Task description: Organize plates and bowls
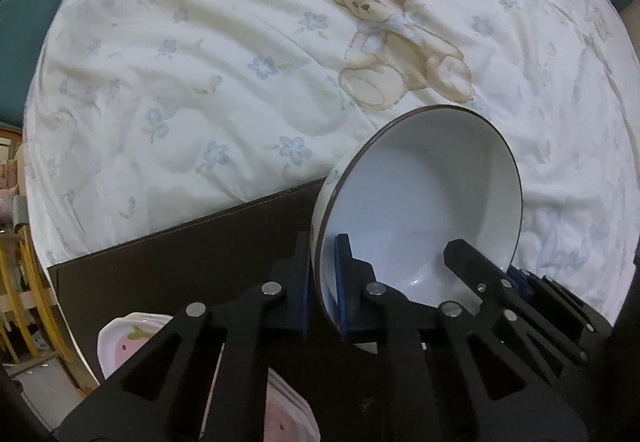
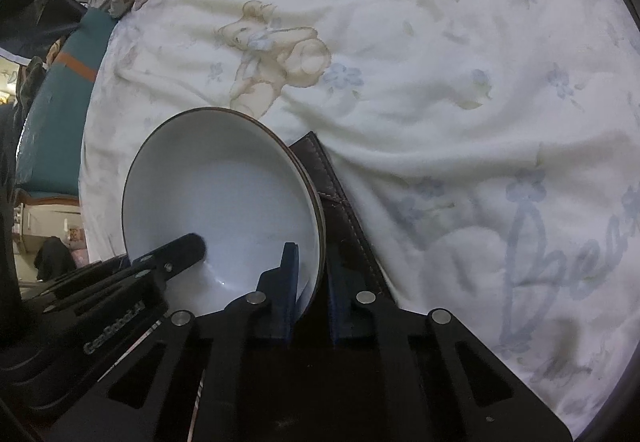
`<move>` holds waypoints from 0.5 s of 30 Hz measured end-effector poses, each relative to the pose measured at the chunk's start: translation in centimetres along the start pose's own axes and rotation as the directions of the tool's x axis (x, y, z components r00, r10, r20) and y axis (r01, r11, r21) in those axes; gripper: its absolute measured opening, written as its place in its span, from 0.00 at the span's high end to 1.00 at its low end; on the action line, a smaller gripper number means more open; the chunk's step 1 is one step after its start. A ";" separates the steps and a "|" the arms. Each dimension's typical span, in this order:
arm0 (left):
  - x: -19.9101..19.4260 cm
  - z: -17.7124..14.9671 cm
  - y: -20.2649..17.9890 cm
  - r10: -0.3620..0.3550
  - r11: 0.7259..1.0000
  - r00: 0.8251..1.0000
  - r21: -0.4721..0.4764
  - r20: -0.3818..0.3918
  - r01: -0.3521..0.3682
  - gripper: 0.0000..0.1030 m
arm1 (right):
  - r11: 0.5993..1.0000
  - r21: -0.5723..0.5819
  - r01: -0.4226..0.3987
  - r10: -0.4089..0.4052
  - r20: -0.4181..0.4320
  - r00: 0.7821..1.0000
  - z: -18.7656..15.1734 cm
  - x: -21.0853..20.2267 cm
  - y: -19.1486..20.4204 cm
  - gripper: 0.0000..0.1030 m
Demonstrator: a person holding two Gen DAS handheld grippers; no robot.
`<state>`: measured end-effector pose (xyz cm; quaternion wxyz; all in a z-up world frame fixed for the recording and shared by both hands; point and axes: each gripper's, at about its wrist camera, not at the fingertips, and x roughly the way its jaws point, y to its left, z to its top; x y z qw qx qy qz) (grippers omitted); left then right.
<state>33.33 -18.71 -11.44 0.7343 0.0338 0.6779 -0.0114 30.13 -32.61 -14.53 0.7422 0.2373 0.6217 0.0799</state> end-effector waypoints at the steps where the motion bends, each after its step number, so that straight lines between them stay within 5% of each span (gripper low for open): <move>1: -0.3 0.0 -0.1 0.002 1.000 1.000 -0.001 0.002 -0.002 0.92 | 1.000 -0.003 0.000 0.000 0.000 1.000 0.0 -0.1 0.0 0.88; 15: -5.1 -2.3 1.4 0.017 1.000 0.996 -0.012 0.083 -0.016 0.91 | 0.997 -0.065 -0.038 0.042 0.058 0.997 -0.6 -3.4 2.6 0.89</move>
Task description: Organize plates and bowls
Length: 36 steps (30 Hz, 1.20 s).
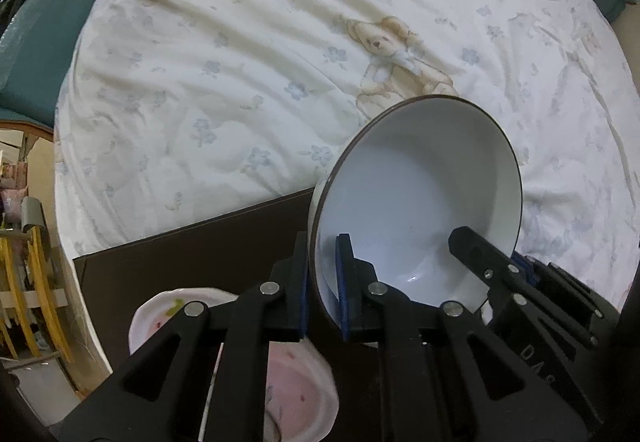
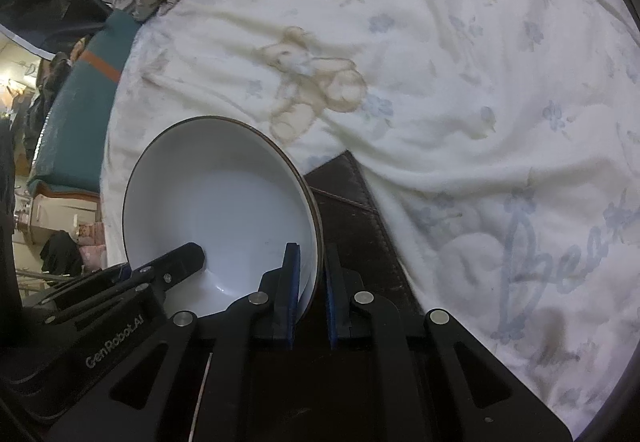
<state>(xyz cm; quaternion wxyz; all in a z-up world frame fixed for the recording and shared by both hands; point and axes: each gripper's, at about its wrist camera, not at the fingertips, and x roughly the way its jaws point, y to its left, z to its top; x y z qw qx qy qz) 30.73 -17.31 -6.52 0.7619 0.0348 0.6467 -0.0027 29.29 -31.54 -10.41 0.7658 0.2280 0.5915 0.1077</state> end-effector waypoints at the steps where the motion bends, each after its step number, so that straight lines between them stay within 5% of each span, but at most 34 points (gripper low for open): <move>1: -0.3 -0.1 0.3 -0.001 1.000 1.000 -0.003 0.005 0.001 0.91 | 1.000 -0.007 0.000 0.000 0.005 1.000 -0.1 -0.3 0.3 0.89; 21: -9.0 -6.0 5.2 -0.055 0.997 0.993 -0.039 0.108 0.060 0.89 | 0.987 -0.159 -0.031 0.045 0.084 0.995 -4.0 -7.8 7.8 0.89; 36: -11.7 -9.8 8.3 -0.111 0.993 0.982 -0.016 0.155 0.115 0.89 | 0.975 -0.222 0.014 0.011 0.112 0.994 -8.4 -10.9 11.6 0.88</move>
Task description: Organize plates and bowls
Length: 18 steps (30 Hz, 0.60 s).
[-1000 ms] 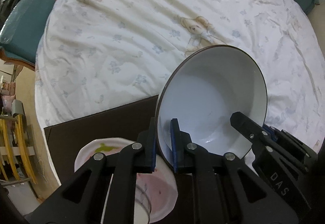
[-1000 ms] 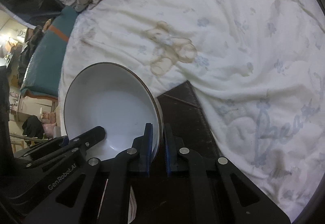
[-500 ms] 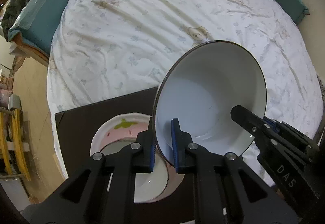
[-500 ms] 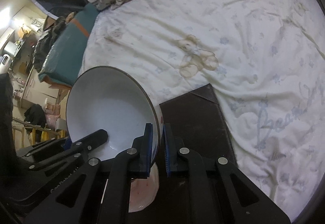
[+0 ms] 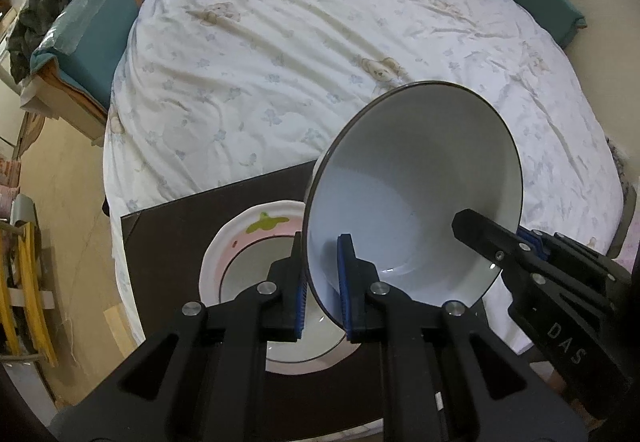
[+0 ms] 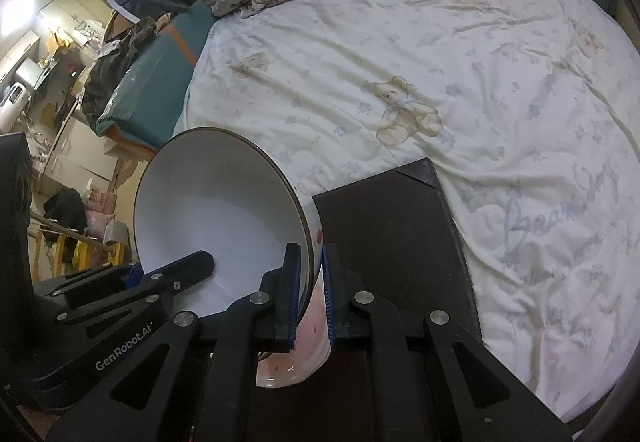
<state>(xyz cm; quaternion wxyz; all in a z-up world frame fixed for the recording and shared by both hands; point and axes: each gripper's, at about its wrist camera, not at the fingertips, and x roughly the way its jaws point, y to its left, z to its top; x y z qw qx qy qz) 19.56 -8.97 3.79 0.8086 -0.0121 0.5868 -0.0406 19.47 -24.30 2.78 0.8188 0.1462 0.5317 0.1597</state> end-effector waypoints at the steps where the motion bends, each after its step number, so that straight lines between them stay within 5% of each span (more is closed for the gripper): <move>1: -0.1 -0.1 0.2 -0.011 1.000 1.000 -0.010 -0.006 0.011 0.89 | 1.000 -0.002 -0.001 0.001 -0.002 1.000 -0.1 0.0 0.2 0.88; 13: -1.0 -1.7 3.7 -0.047 0.999 0.999 0.006 0.024 0.047 0.89 | 0.999 0.003 -0.042 0.043 -0.043 0.998 -1.6 0.5 2.5 0.88; 18: 0.3 -2.7 5.4 -0.057 0.998 0.998 0.000 -0.006 0.057 0.90 | 0.988 0.088 -0.127 0.138 -0.128 0.982 -3.4 3.0 2.3 0.87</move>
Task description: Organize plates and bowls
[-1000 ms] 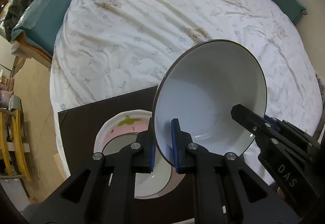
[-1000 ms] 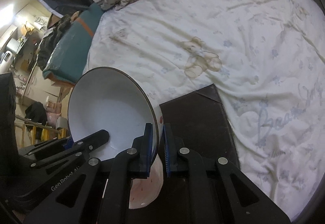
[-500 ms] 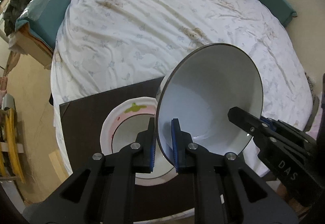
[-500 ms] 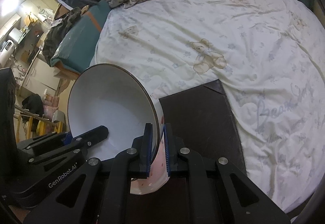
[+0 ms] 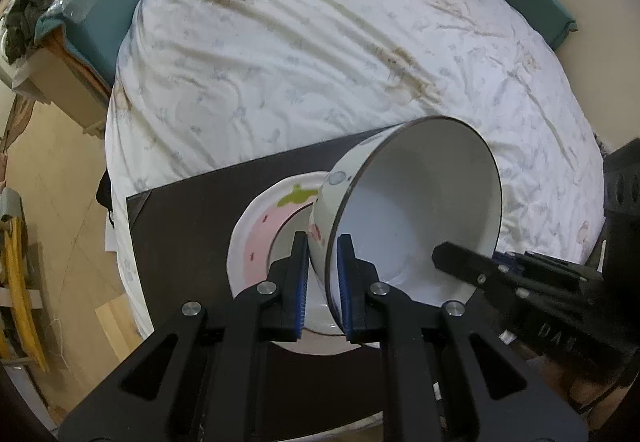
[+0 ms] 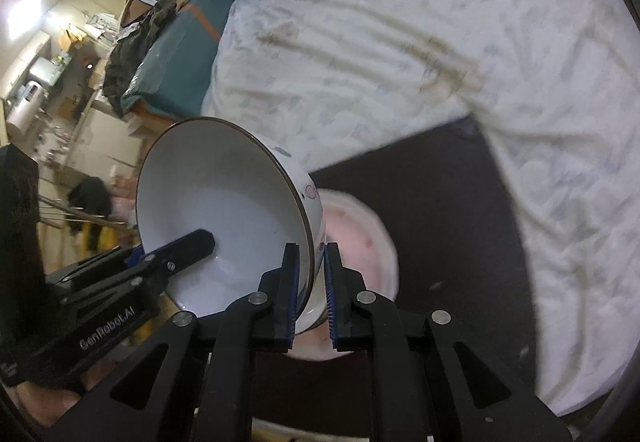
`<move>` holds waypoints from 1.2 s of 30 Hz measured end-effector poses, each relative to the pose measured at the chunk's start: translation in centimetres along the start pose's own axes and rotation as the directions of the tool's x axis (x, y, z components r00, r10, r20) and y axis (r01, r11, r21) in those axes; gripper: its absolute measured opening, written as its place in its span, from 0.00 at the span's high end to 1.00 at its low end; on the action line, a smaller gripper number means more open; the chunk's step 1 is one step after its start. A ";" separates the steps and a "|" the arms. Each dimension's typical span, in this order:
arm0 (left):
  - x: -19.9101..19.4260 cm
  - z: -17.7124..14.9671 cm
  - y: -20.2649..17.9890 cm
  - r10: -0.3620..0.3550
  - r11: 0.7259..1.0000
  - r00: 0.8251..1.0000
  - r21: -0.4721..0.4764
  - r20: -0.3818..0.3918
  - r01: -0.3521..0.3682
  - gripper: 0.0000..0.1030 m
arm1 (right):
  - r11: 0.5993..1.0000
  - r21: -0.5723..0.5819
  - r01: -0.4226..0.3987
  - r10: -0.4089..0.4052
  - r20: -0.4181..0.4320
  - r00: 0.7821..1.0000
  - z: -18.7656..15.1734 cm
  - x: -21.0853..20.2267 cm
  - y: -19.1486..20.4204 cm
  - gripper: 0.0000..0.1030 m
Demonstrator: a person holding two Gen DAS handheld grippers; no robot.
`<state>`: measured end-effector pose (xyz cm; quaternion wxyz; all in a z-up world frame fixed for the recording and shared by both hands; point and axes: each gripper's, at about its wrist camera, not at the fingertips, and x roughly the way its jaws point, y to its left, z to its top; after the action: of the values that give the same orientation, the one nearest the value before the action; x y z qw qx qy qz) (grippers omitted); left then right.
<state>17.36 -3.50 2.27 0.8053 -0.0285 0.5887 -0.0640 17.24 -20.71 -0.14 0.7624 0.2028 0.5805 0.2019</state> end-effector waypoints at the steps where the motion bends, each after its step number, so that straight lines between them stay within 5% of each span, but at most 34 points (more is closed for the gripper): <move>1: 0.2 -0.2 0.3 0.001 1.000 1.000 -0.003 0.001 -0.001 0.90 | 1.000 -0.008 0.005 -0.005 -0.009 1.000 -0.3 0.4 0.2 0.86; 14: 4.2 -3.0 4.5 -0.142 0.979 0.984 -0.161 -0.105 0.124 0.90 | 0.995 -0.084 0.057 -0.066 -0.110 0.992 -2.0 4.0 1.8 0.83; 36: 3.8 -2.4 5.4 -0.129 0.979 0.990 -0.168 -0.050 0.119 0.88 | 0.993 -0.081 0.083 -0.095 -0.147 0.985 -2.2 5.3 0.8 0.80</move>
<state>16.60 1.40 -2.66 0.7765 -0.1295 0.6131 -0.0663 16.39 -17.03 -4.53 0.7317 0.1321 0.6368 0.2039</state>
